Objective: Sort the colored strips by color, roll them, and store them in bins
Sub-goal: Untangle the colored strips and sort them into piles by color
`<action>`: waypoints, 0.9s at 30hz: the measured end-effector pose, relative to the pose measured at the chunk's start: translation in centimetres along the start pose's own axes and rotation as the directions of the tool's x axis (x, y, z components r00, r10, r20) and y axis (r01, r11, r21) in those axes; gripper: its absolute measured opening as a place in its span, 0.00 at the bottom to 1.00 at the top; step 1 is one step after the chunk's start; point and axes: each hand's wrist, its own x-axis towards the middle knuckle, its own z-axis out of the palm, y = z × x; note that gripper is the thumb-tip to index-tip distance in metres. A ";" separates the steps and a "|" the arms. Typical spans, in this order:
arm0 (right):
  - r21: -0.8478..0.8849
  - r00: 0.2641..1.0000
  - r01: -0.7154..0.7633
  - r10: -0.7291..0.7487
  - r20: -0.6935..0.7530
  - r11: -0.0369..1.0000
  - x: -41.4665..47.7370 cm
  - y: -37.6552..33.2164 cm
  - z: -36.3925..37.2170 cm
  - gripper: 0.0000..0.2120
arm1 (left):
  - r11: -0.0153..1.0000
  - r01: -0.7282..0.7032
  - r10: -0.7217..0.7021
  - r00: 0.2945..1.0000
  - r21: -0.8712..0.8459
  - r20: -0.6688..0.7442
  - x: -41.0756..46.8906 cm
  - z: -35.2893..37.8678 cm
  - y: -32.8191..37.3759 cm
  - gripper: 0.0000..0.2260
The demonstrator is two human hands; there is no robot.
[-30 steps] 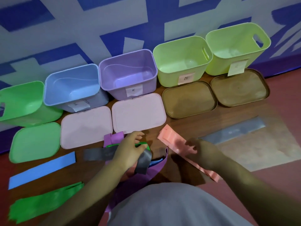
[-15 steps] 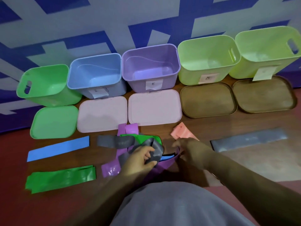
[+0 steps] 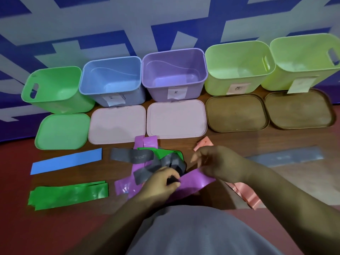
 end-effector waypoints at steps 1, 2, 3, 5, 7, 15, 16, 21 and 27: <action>0.039 1.000 0.003 -0.003 -0.003 0.999 0.0 -0.4 -0.1 0.14 | 0.999 0.009 -0.010 1.000 -0.044 -0.030 -0.2 0.0 0.0 0.08; 0.079 1.000 0.005 -0.004 -0.010 0.997 0.0 -0.8 -0.2 0.14 | 0.997 0.016 -0.019 0.999 -0.071 -0.043 -0.5 -0.2 -0.1 0.08; 0.121 1.000 0.005 -0.002 -0.022 0.993 0.1 -1.1 -0.3 0.14 | 0.995 0.013 -0.019 0.999 -0.099 -0.050 -0.8 -0.5 -0.1 0.08; 0.247 0.999 0.004 0.006 -0.040 0.969 0.2 -1.6 -0.4 0.14 | 0.991 -0.011 0.003 0.998 -0.134 -0.063 -1.5 -1.2 0.1 0.07; 0.396 0.998 0.019 0.008 -0.067 0.918 0.3 -2.2 -0.4 0.13 | 0.983 -0.051 0.033 0.994 -0.174 -0.101 -2.0 -2.1 0.1 0.07; 0.717 0.968 0.079 0.119 -0.221 0.693 1.3 -5.0 0.8 0.11 | 0.900 -0.073 0.042 0.996 -0.430 -0.080 -2.6 -4.7 0.9 0.06; 0.712 0.960 0.089 0.131 -0.248 0.696 1.4 -5.3 1.1 0.11 | 0.892 -0.063 0.038 0.997 -0.447 -0.065 -2.7 -5.2 0.8 0.05; 0.710 0.923 0.105 0.198 -0.330 0.696 0.9 -6.7 1.9 0.10 | 0.883 -0.062 0.074 0.997 -0.465 0.008 -3.4 -7.7 -0.3 0.11; 0.699 0.835 0.116 0.312 -0.454 0.706 1.0 -6.3 2.1 0.09 | 0.935 0.005 0.043 0.991 -0.353 0.128 -4.1 -9.6 -3.4 0.11</action>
